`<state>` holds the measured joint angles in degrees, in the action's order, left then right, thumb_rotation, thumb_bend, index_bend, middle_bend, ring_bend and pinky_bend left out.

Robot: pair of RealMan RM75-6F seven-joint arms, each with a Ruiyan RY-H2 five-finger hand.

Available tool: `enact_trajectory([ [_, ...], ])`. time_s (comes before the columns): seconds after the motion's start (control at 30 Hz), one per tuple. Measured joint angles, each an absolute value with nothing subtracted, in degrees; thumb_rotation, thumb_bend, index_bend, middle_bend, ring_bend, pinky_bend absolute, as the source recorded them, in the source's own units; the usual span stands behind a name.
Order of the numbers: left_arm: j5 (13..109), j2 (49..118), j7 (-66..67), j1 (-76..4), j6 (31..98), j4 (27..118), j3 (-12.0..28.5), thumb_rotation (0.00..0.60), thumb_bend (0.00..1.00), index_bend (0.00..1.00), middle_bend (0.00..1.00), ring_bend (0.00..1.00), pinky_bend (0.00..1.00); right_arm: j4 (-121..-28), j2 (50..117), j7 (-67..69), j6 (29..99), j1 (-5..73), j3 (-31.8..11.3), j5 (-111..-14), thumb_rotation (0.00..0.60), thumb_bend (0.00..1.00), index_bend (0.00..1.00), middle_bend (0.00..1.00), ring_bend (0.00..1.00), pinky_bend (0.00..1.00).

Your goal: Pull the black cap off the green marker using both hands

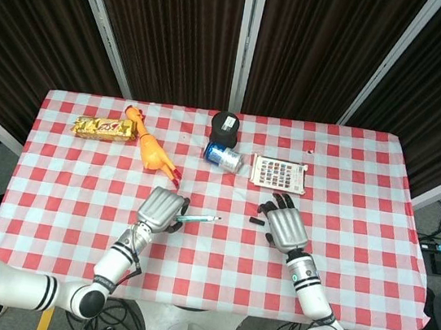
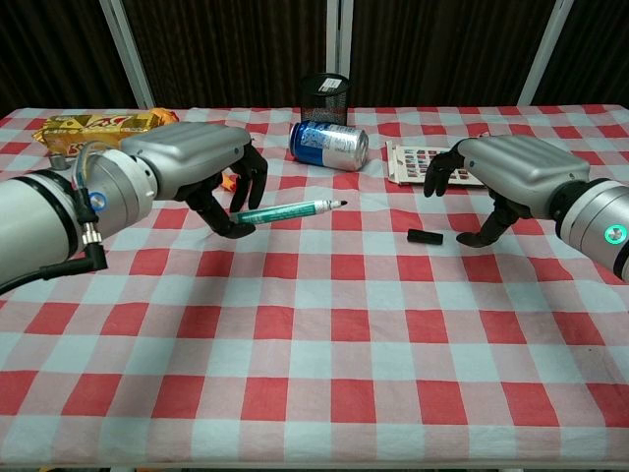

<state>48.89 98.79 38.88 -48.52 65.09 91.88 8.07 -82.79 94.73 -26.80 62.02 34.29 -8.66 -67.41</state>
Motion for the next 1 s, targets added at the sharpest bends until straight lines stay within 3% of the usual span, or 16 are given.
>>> enact_trajectory([
  [0.2,48.7,98.89,39.22,-48.38,64.47,91.41,8.04,0.6,0.41,0.6,0.62,0.94,0.86,-88.06,91.0,-23.42,67.65,32.05,-9.92,-69.77,0.6,0.06,0.26,0.27,0.05,0.07],
  [0.5,51.39,101.03,38.55,-49.49,61.82,85.9,7.83,0.6,0.4,0.6,0.62,0.93,0.86,-98.85,81.73,-19.5,78.23,25.4,-9.15,-77.21,0.6,0.05,0.23,0.26,0.04,0.05],
  [0.77,54.73,104.39,37.84,-50.41,59.36,78.46,6.87,0.6,0.38,0.58,0.61,0.93,0.85,-97.91,81.72,-16.03,80.99,22.07,-6.54,-80.39,0.6,0.05,0.23,0.25,0.03,0.04],
  [1.0,53.2,105.77,38.52,-50.74,56.59,74.49,7.32,0.6,0.31,0.48,0.55,0.92,0.84,-95.81,82.38,-13.24,81.39,20.72,-6.27,-81.07,0.6,0.05,0.21,0.25,0.02,0.04],
])
